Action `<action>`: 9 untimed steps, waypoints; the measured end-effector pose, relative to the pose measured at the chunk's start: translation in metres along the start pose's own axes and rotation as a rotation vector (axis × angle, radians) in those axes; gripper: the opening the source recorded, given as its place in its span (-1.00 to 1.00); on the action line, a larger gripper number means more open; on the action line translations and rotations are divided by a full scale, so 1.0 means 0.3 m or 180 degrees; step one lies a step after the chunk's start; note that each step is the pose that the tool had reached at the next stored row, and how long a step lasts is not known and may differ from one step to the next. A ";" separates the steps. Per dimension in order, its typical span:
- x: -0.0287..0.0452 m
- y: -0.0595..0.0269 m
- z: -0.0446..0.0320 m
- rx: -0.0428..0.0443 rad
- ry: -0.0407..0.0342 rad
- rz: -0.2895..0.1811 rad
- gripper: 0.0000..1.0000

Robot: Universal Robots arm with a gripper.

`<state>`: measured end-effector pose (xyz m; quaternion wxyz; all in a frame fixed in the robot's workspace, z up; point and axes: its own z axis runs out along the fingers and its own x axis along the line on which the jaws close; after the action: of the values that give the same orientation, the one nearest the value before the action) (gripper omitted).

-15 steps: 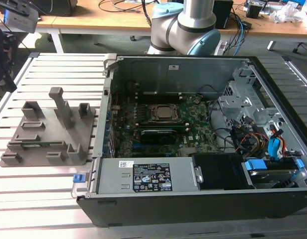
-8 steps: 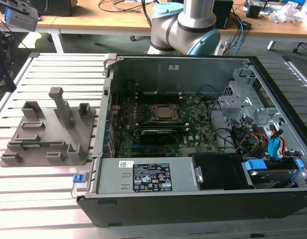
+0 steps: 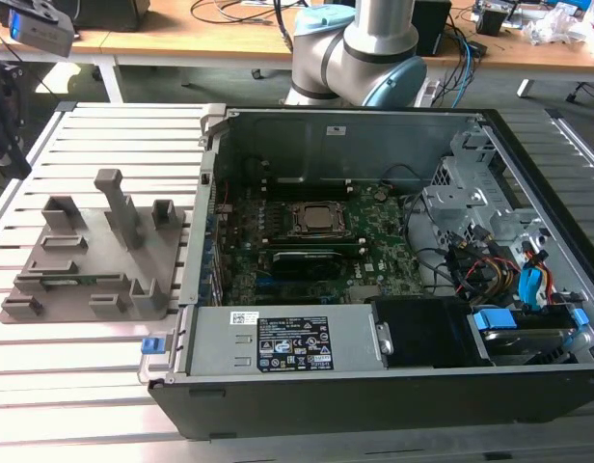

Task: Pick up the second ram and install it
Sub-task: 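Pick up the second ram and move it above second insertion slot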

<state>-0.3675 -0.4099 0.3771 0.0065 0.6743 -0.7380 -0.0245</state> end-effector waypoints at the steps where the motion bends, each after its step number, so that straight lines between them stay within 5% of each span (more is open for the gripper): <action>1: 0.000 0.000 0.000 -0.0001 0.0002 -0.0038 -0.79; 9: 0.000 0.000 0.000 -0.0006 0.0012 -0.0258 -0.79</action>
<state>-0.3675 -0.4099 0.3771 0.0075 0.7038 -0.7100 -0.0242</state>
